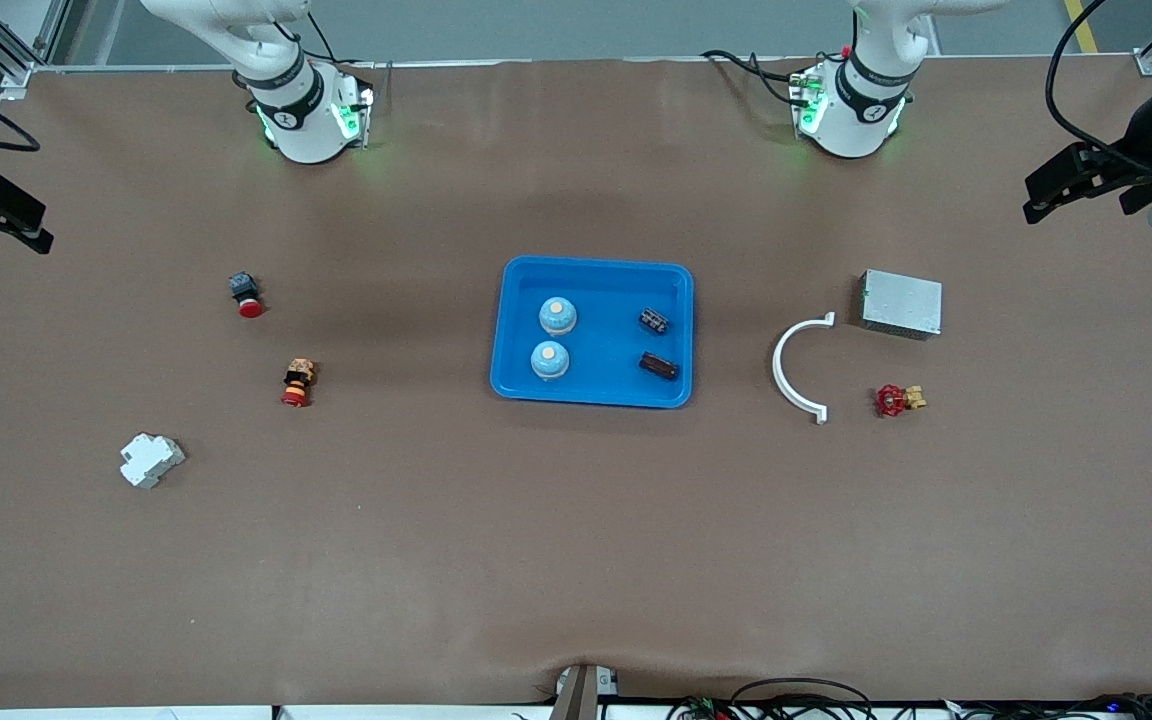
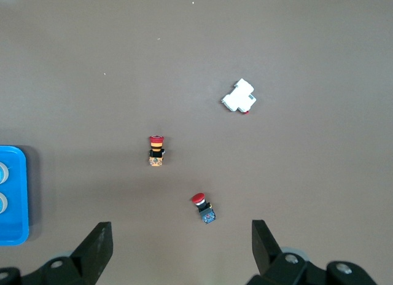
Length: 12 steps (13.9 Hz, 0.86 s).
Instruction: Place electrolytic capacitor and blue bell in tray
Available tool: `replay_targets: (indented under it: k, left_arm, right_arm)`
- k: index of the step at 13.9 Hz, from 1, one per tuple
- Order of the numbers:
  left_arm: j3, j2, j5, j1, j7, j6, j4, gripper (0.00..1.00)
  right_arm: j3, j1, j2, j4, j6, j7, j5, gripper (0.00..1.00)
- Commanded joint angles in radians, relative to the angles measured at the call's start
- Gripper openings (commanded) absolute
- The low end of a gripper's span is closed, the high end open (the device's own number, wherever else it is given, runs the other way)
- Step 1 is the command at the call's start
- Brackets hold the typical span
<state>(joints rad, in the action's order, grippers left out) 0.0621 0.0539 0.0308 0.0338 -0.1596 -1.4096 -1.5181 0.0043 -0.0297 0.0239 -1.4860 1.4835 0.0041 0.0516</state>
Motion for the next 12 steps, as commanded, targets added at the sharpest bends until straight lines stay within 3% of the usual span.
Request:
replay_targets:
  k: [1, 5, 8, 12]
  left_arm:
    - [0.008, 0.021, -0.003, -0.006, -0.011, 0.017, 0.004, 1.0]
    - [0.008, 0.021, -0.003, -0.006, -0.009, 0.02, 0.004, 1.0]
    - [0.008, 0.021, -0.003, -0.006, -0.008, 0.023, 0.006, 1.0]
    - [0.007, 0.018, -0.015, -0.012, 0.012, 0.023, 0.006, 1.0]
  right_arm:
    - [0.013, -0.021, -0.018, 0.032, -0.022, -0.001, -0.027, 1.0]
    - [0.014, -0.015, -0.016, 0.032, -0.008, 0.002, -0.03, 1.0]
    - [0.011, -0.047, -0.018, 0.029, -0.006, 0.005, -0.117, 1.0]
    - [0.01, -0.053, -0.019, 0.0, 0.015, 0.013, -0.122, 1.0]
